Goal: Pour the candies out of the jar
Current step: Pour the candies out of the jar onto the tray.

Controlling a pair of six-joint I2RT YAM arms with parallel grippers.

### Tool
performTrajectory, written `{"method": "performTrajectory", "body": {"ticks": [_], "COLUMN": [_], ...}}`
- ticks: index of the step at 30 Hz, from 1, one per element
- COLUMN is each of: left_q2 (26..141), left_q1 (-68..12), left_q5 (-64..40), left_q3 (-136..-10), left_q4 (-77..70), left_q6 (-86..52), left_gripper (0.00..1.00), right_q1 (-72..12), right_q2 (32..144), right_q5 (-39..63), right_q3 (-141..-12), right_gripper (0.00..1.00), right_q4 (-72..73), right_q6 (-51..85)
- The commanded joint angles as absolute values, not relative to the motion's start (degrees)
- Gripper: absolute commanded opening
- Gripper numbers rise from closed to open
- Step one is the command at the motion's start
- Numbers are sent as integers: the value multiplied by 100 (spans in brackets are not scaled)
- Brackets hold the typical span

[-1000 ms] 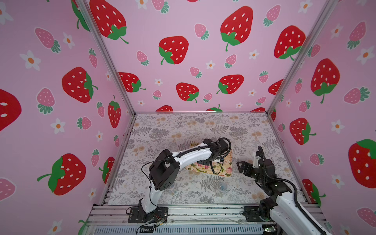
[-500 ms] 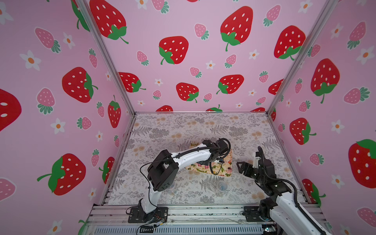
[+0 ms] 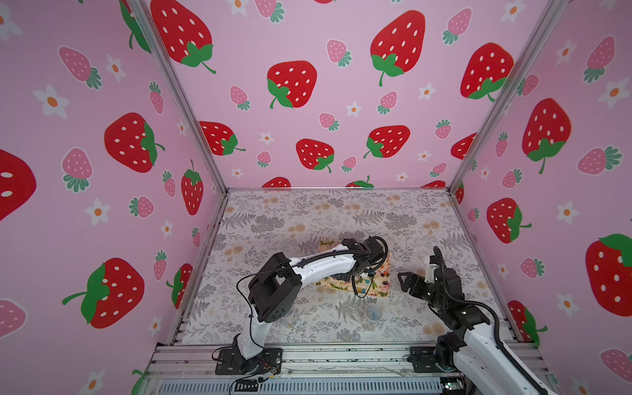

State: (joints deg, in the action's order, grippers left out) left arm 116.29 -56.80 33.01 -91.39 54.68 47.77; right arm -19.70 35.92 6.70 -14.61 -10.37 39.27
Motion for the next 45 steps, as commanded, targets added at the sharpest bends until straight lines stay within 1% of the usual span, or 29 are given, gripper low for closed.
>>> {"method": "performTrajectory", "body": {"ticks": [1, 8, 22, 29, 36, 40, 45], "left_q2": [11951, 12079, 11337, 11009, 10216, 9546, 8761], "left_q1": [-5783, -5786, -5599, -5476, -5410, -5321, -5247], "left_q5": [3333, 3380, 3700, 3385, 2951, 2513, 2108], "left_q3": [-9210, -9272, -8978, -9184, -8948, -8626, -8033], "left_q4": [5467, 5445, 5526, 5644, 5261, 4885, 4357], "left_q6": [4825, 4796, 4743, 4068, 3630, 3350, 3058], "left_gripper": [52, 52, 52, 53, 53, 53, 54], "right_q1": [-1955, -1960, -1959, -1960, -1960, -1960, -1960], "right_q2": [3533, 3445, 3389, 3628, 4437, 5062, 5998], "right_q5": [685, 686, 681, 735, 1455, 2217, 3228], "right_q3": [-1408, -1389, -1433, -1779, -2679, -3431, -4371], "right_gripper": [85, 85, 85, 85, 85, 85, 82], "right_q4": [-984, -1037, -1087, -1212, -1289, -1067, -733], "right_q6": [4043, 4048, 4073, 3941, 3504, 3288, 3230]}}
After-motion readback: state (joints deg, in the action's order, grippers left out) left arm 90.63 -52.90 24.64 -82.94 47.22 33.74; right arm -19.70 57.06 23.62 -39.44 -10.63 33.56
